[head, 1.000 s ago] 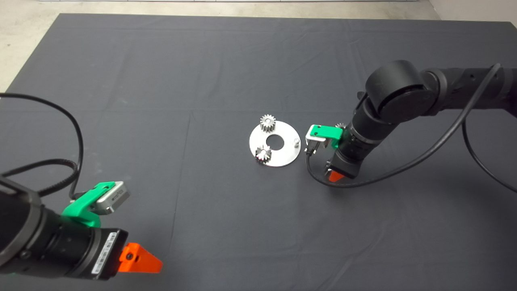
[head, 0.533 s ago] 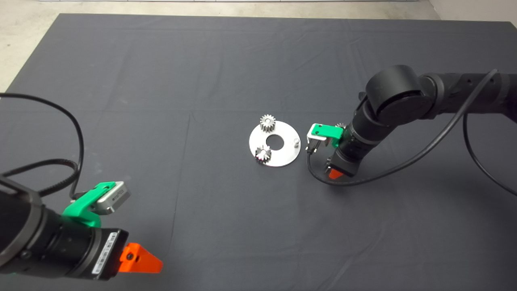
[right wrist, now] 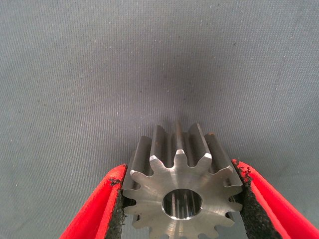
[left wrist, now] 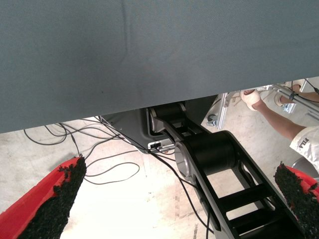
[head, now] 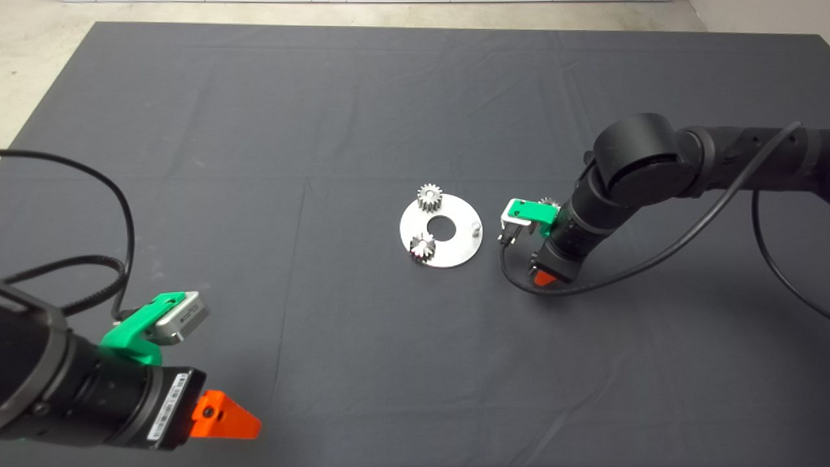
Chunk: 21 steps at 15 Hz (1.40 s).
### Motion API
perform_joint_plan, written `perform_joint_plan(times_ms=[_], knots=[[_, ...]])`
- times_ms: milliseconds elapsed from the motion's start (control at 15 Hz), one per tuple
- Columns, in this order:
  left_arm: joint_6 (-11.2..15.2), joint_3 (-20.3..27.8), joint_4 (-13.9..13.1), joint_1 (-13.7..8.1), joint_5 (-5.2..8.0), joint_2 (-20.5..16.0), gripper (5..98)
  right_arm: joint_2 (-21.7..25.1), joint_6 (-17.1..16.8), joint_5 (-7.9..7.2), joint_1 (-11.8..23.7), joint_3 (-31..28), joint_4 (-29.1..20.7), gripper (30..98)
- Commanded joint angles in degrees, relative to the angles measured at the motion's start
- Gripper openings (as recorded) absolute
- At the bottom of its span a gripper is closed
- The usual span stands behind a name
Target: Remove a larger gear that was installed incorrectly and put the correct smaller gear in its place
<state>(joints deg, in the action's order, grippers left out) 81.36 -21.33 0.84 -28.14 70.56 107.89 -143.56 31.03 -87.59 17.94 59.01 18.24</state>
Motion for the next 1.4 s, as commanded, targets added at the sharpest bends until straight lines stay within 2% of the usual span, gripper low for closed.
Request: perform_joint_plan(times_ms=[0, 333, 533, 667, 800, 933, 1000, 1200, 1333], knots=[[-0.15, 1.05, -1.19, -0.61, 0.1, -0.17, 97.7, 0.77, -0.35, -7.41, 1.22, -0.06, 1.71, 53.0], [-0.15, 1.05, -1.19, -0.61, 0.1, -0.17, 97.7, 1.03, -0.35, -7.41, 1.31, -0.06, 1.71, 56.0], [-0.15, 1.13, -1.19, -0.61, 0.06, -0.17, 97.7, 1.12, -0.09, -7.41, 1.66, -0.32, 1.45, 61.9], [-0.15, 1.13, -1.19, -0.61, 0.1, -0.17, 97.7, 1.12, 0.35, -7.41, 2.0, -0.13, 1.36, 61.9], [-0.15, 1.1, -1.19, -0.61, 0.1, -0.17, 97.7, 0.86, 0.7, -7.41, 3.03, 0.03, 1.27, 67.9], [-0.15, 1.13, -1.19, -0.61, 0.08, -0.17, 97.7, 0.86, 3.58, -7.41, 5.29, 0.12, 1.22, 68.2], [-0.15, 1.13, -1.19, -0.61, 0.1, -0.08, 97.7, 0.77, 4.66, -7.41, 6.96, 0.12, 1.04, 70.5], [-0.15, 1.13, -1.19, -0.61, 0.02, -0.08, 97.7, 0.42, 6.98, -7.41, 11.01, 0.07, -3.63, 73.8], [-0.15, 1.13, -1.19, -0.61, 0.02, -0.08, 97.7, 0.42, 11.02, -7.41, 12.62, 1.72, -4.09, 77.1]])
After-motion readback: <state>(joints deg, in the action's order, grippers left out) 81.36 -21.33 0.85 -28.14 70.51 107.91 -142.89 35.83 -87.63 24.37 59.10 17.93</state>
